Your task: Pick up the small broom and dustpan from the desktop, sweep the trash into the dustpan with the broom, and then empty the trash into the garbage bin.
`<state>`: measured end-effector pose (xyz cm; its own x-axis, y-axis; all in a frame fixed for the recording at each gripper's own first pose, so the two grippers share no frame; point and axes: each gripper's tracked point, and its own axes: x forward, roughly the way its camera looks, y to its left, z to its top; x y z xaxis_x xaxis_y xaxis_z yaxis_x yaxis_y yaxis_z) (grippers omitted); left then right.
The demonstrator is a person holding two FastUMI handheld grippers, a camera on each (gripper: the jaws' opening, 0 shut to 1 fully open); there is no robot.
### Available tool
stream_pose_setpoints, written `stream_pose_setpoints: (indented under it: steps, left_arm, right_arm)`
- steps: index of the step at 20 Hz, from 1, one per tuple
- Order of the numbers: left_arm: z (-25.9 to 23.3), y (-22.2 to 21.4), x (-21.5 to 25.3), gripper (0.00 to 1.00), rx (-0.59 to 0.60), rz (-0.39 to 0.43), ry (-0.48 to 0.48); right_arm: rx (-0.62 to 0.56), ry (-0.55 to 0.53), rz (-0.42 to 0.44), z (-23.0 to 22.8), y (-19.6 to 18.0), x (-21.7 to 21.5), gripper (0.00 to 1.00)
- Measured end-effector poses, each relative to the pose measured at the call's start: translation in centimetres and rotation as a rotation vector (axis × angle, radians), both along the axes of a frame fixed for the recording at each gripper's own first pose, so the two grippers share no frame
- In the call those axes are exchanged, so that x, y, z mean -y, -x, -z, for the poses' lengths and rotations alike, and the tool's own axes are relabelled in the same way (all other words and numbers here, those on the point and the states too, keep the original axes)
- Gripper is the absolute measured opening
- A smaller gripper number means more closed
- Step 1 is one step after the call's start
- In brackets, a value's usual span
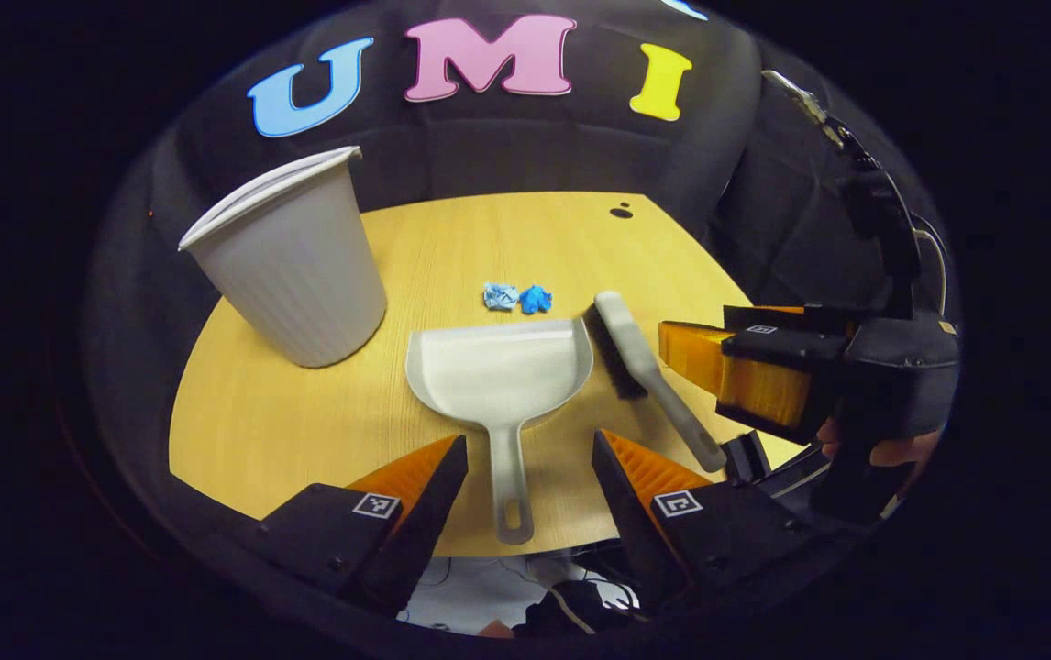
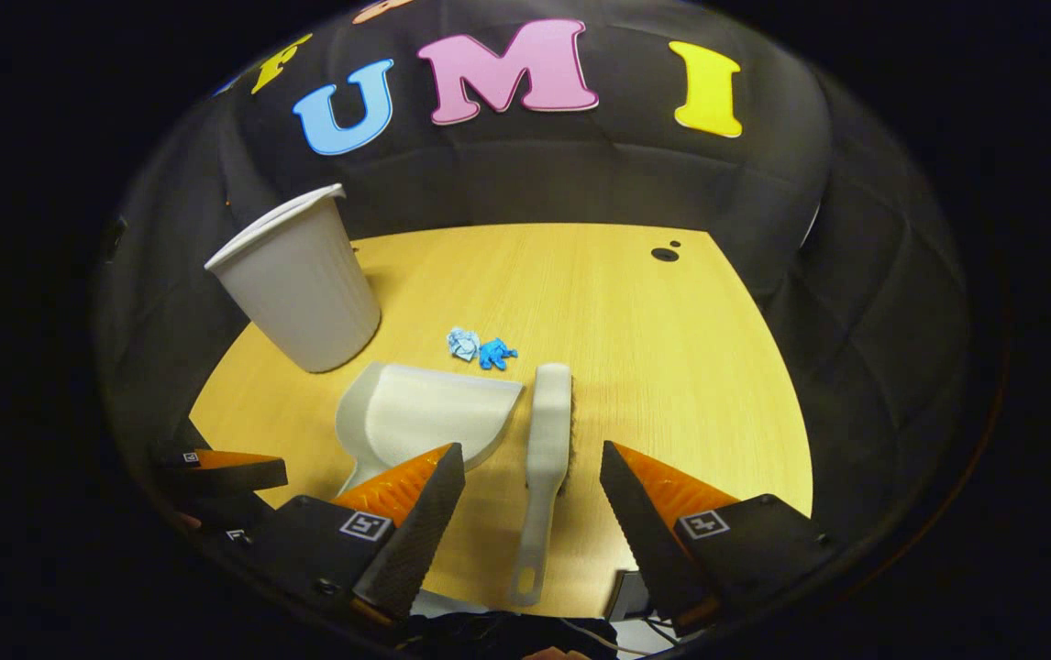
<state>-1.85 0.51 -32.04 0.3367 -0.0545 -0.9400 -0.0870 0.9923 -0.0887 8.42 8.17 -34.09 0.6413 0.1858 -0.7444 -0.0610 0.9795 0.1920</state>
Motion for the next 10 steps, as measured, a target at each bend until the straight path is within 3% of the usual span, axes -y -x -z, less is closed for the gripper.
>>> stream_pose_setpoints:
  steps: [5,10]
  left_arm:
    - [1.1,-1.2,-0.5,0.83,-0.200,-0.068,-0.020]
    - [2.0,-1.7,-0.9,0.83,-0.325,-0.065,-0.004]
  right_arm:
    - [-0.165,-0.059,0.000,6.2,-0.5,0.2,0.98]
    - [-0.273,-0.057,-0.051,9.5,-1.6,0.1,0.97]
